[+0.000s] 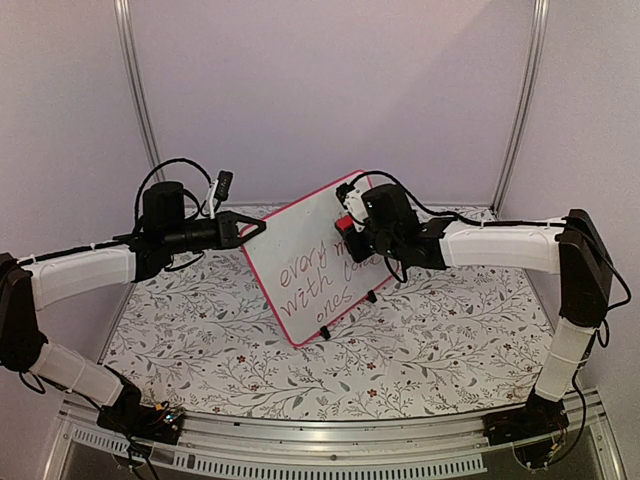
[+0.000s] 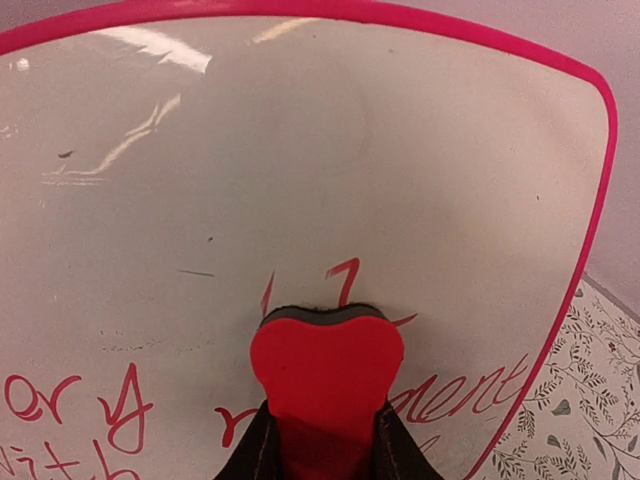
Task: Erase the whiteboard
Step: Erase the whiteboard at the center of the board.
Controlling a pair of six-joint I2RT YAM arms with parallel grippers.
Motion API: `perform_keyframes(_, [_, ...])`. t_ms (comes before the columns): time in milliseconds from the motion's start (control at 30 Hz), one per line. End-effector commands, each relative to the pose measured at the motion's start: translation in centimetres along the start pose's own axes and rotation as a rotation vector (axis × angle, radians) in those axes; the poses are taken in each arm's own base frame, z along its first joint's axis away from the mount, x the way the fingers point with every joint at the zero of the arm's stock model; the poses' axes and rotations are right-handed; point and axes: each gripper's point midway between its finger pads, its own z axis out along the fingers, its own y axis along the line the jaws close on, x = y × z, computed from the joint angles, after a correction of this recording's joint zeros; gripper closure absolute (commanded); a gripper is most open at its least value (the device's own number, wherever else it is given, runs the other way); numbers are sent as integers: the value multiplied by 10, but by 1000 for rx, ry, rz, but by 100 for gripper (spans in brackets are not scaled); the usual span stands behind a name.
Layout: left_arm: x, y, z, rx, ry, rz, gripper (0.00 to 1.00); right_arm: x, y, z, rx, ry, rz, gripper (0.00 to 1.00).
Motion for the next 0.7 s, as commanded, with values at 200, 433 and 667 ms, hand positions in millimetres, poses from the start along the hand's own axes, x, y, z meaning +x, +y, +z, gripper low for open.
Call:
perform_keyframes(200, [6, -32, -3, 124, 30, 29, 100, -33, 3, 0, 9, -31, -38, 75])
perform_keyframes(433, [6, -33, -4, 124, 29, 30, 100, -41, 1, 3, 20, -40, -48, 75])
perform_keyframes(667, [5, -33, -4, 125, 29, 31, 100, -7, 2, 7, 22, 23, -54, 75])
